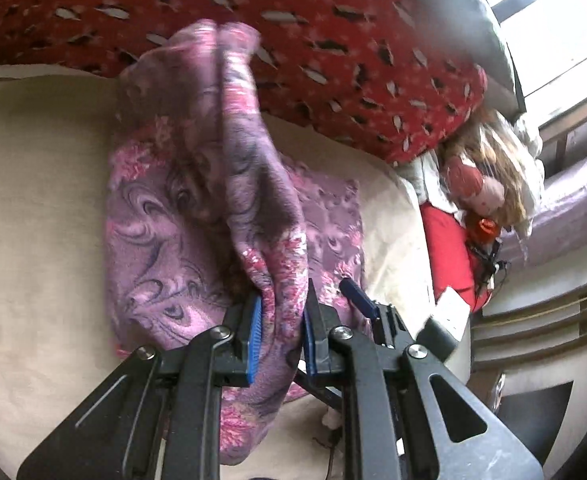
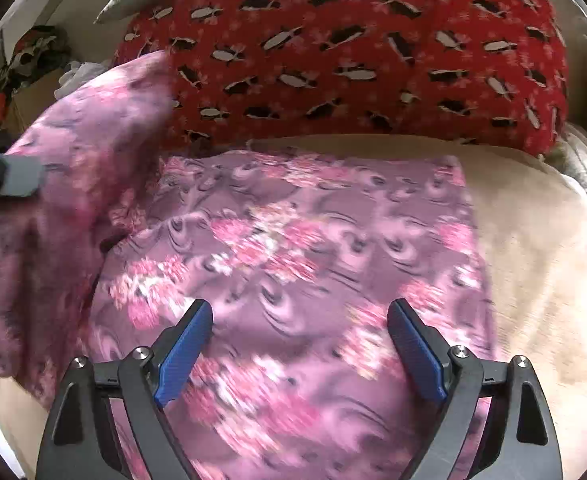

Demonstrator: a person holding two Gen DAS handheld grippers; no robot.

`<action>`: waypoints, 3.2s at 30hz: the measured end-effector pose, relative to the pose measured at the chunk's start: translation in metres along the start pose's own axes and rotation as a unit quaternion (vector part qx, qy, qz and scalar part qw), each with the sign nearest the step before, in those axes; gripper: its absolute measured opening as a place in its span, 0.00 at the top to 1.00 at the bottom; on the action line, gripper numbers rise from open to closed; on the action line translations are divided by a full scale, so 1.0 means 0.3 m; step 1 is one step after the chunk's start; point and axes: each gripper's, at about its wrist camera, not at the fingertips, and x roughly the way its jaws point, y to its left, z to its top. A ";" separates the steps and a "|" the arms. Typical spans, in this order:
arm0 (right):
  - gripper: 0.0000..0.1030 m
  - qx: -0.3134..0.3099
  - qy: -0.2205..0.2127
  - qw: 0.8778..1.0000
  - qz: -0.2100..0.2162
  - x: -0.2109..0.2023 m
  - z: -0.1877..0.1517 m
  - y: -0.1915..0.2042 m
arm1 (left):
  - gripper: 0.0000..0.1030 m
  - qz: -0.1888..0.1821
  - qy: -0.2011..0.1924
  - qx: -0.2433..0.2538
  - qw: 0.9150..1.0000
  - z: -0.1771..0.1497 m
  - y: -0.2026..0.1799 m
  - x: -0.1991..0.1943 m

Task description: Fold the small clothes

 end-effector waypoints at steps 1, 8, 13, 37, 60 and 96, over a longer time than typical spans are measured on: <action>0.12 0.003 -0.003 1.000 -0.001 -0.011 -0.006 -0.017 | 0.86 0.001 0.005 0.001 1.000 -0.006 -0.011 0.016; 0.12 0.058 0.003 0.998 0.014 -0.040 -0.063 -0.180 | 0.86 0.000 0.035 -0.020 0.999 -0.013 -0.074 0.157; 0.12 0.096 0.008 0.995 0.026 -0.045 -0.084 -0.246 | 0.86 -0.002 0.045 -0.024 0.999 -0.009 -0.139 0.220; 0.09 0.092 -0.005 0.995 0.029 -0.038 -0.100 -0.256 | 0.73 -0.062 0.055 -0.091 0.992 -0.082 -0.001 0.180; 0.80 0.083 0.052 0.988 0.123 -0.031 0.093 -0.117 | 0.64 -0.010 -0.005 -0.096 0.995 -0.132 0.201 0.051; 0.94 0.190 0.049 0.973 0.123 0.020 0.011 -0.466 | 0.28 0.084 0.019 -0.014 0.996 -0.192 0.123 0.216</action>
